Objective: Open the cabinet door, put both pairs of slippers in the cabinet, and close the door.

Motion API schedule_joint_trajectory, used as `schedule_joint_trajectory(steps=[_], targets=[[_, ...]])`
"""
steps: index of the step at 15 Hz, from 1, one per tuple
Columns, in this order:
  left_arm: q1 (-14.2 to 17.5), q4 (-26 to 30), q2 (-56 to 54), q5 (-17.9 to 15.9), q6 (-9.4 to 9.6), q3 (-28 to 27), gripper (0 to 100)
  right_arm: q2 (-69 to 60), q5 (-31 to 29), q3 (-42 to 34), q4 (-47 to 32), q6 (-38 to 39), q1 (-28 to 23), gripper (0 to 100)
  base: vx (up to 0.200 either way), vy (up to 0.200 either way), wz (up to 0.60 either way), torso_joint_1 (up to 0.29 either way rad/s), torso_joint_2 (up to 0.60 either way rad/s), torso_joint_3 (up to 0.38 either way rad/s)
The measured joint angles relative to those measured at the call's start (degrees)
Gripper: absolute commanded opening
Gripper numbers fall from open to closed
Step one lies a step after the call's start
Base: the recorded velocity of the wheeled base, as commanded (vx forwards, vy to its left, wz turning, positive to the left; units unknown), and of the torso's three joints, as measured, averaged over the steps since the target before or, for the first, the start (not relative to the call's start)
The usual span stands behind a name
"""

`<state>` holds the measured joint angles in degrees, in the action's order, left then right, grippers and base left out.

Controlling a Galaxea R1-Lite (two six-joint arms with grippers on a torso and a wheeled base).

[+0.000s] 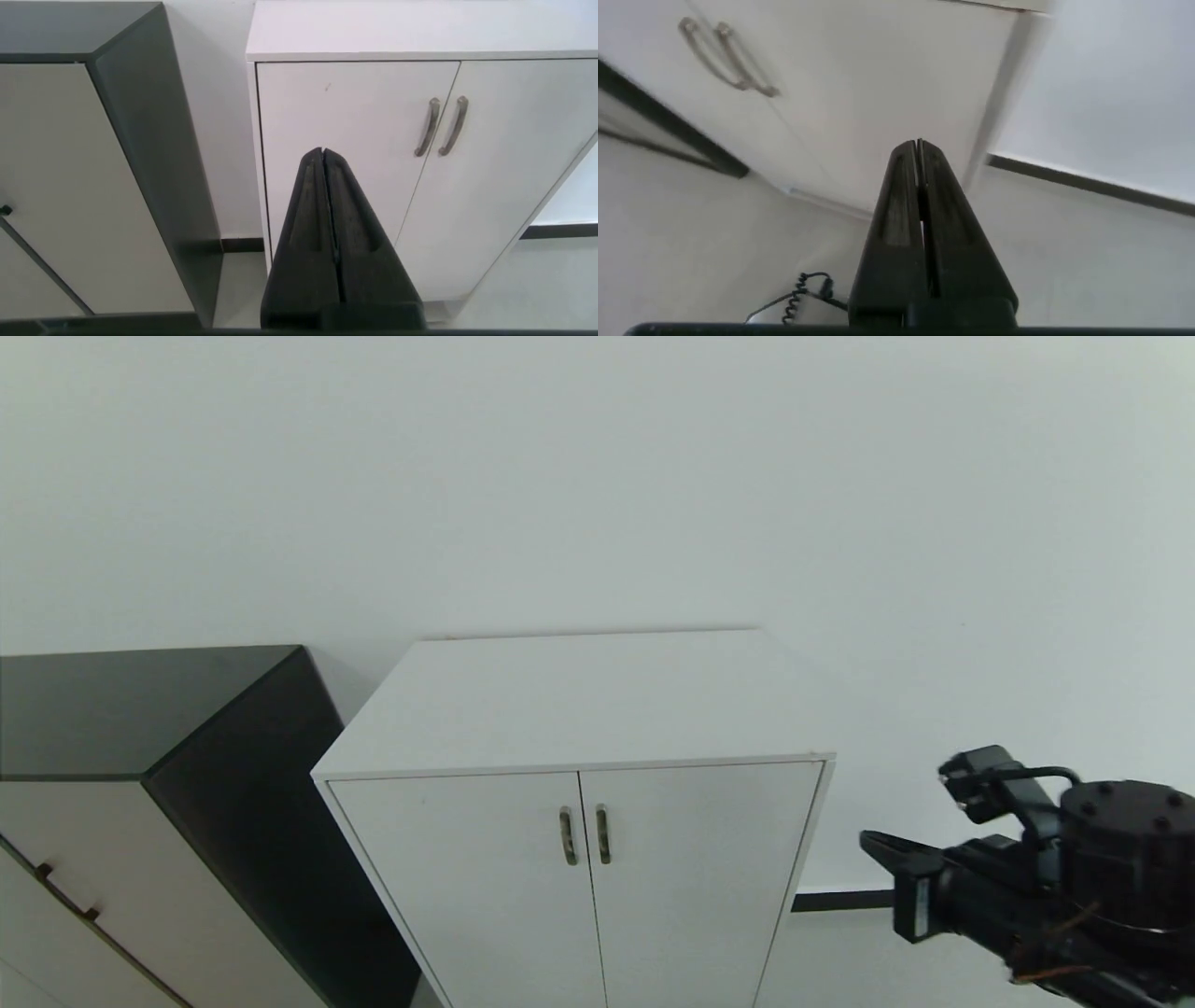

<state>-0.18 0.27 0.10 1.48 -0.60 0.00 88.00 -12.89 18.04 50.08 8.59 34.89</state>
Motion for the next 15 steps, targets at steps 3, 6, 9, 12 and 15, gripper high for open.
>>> schedule_joint_trajectory(steps=[3, 6, 9, 12, 15], targets=[[0.0, 0.0, 0.0, -0.06, 0.02, 0.0, 0, -16.57, -3.29, -5.03, -15.62, -0.2, -3.0, 0, 0.0, 0.0, 0.0, 0.0, 0.0, 0.0], [0.0, 0.0, 0.0, -0.09, 0.11, -0.07, 0, -36.22, -4.35, -6.39, -36.56, -0.77, -6.92, 0, 0.0, 0.0, 0.0, 0.0, 0.0, 0.0], [0.0, 0.06, 0.0, -0.09, 0.11, -0.11, 0, -55.89, -2.11, -7.28, -49.53, -2.79, -9.95, 0, 0.0, 0.0, 0.0, 0.0, 0.0, 0.0], [0.0, 0.06, 0.0, -0.11, 0.11, -0.11, 0, -69.96, 7.89, -10.61, -54.65, -6.22, -14.36, 0, 0.0, 0.0, 0.0, 0.0, 0.0, 0.0], [-0.04, 0.09, 0.0, -0.09, 0.09, -0.1, 0, -75.76, 11.06, -13.67, -54.97, -7.09, -16.62, 0, 0.0, 0.0, 0.0, 0.0, 0.0, 0.0]])
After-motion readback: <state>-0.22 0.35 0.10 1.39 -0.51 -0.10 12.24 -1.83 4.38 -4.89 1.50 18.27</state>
